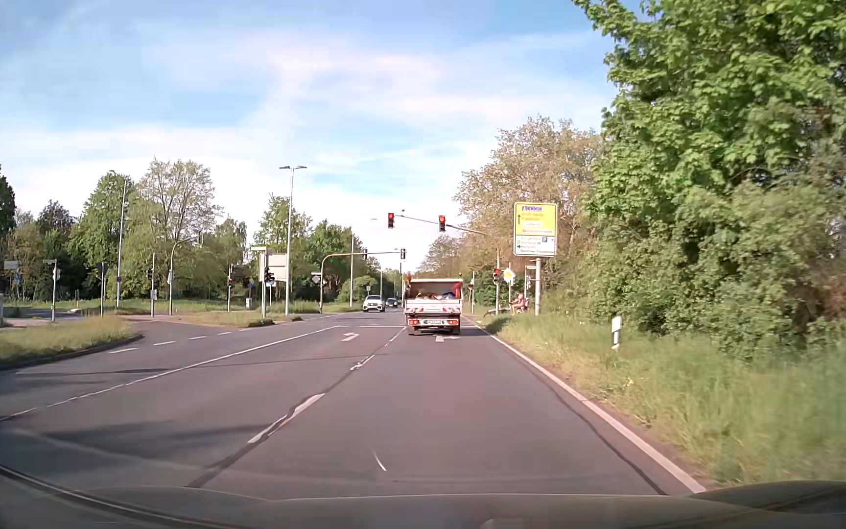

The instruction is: Follow the waypoints while adhering to traffic rules and regulations

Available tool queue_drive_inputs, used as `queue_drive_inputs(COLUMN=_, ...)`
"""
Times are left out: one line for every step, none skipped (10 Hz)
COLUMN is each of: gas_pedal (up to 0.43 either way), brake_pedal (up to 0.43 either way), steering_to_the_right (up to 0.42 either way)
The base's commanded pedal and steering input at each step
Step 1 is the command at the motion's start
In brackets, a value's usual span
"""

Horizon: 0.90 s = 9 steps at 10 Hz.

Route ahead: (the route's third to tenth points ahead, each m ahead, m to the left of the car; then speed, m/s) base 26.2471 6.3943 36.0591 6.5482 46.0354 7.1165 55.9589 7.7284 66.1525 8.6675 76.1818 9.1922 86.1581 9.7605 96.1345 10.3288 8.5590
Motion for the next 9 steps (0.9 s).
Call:
queue_drive_inputs(gas_pedal=0.000, brake_pedal=0.323, steering_to_the_right=-0.017)
queue_drive_inputs(gas_pedal=0.000, brake_pedal=0.323, steering_to_the_right=-0.016)
queue_drive_inputs(gas_pedal=0.000, brake_pedal=0.317, steering_to_the_right=-0.016)
queue_drive_inputs(gas_pedal=0.000, brake_pedal=0.317, steering_to_the_right=-0.014)
queue_drive_inputs(gas_pedal=0.000, brake_pedal=0.317, steering_to_the_right=-0.014)
queue_drive_inputs(gas_pedal=0.000, brake_pedal=0.305, steering_to_the_right=-0.013)
queue_drive_inputs(gas_pedal=0.000, brake_pedal=0.299, steering_to_the_right=-0.012)
queue_drive_inputs(gas_pedal=0.000, brake_pedal=0.299, steering_to_the_right=-0.011)
queue_drive_inputs(gas_pedal=0.000, brake_pedal=0.299, steering_to_the_right=-0.011)
